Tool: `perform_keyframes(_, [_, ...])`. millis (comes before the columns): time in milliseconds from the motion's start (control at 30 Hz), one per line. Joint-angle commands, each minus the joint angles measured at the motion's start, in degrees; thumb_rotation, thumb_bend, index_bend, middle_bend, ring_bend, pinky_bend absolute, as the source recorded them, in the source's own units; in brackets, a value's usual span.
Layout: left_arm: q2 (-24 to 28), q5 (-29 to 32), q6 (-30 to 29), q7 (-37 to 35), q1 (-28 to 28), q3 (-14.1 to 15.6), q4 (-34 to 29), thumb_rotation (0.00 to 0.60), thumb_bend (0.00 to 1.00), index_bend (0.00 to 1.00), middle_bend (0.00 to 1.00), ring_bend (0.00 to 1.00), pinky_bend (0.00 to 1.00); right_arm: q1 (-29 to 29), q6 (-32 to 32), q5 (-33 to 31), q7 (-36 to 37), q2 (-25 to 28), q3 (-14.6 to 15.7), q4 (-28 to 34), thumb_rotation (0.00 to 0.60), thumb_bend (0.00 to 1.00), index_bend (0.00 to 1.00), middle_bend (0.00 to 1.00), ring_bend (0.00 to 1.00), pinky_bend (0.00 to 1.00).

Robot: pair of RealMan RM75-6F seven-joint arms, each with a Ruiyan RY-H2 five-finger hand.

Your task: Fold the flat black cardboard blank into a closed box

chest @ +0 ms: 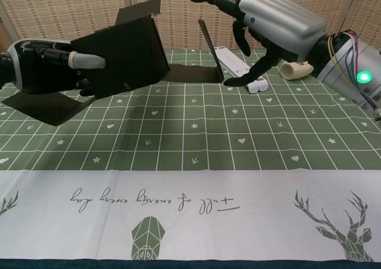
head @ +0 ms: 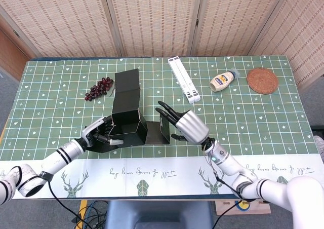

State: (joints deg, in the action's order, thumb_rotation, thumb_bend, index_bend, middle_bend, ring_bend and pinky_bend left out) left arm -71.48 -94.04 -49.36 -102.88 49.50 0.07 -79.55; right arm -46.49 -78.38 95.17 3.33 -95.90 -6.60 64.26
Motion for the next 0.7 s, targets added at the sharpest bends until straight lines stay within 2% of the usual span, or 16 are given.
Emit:
perform_keyframes(33, [0.97, -0.98, -0.62, -1.94, 0.77, 0.82, -0.09, 0.6, 0.03, 0.19, 0.28, 0.56, 0.71, -0.29, -2.39, 0.54, 0.67, -3.84, -1.5, -3.44, 0.6, 0.05, 0.0, 0.0, 0.68, 0.92])
perform_keyframes(367, [1.54, -1.82, -1.13, 0.54, 1.65, 2.66, 0.5, 0.6, 0.03, 0.19, 0.28, 0.55, 0.71, -1.54, -5.52, 2.05, 2.38, -7.51, -2.94, -7.01, 0.6, 0.05, 0.0, 0.0, 0.68, 0.92])
perform_keyframes(700, [0.44, -0.33, -0.35, 9.53, 1.95, 3.04, 0.8, 0.6, 0.03, 0.19, 0.28, 0.55, 0.71, -2.59, -4.93, 2.53, 0.52, -7.55, -3.32, -5.97, 0.6, 0.05, 0.0, 0.0, 0.68, 0.92])
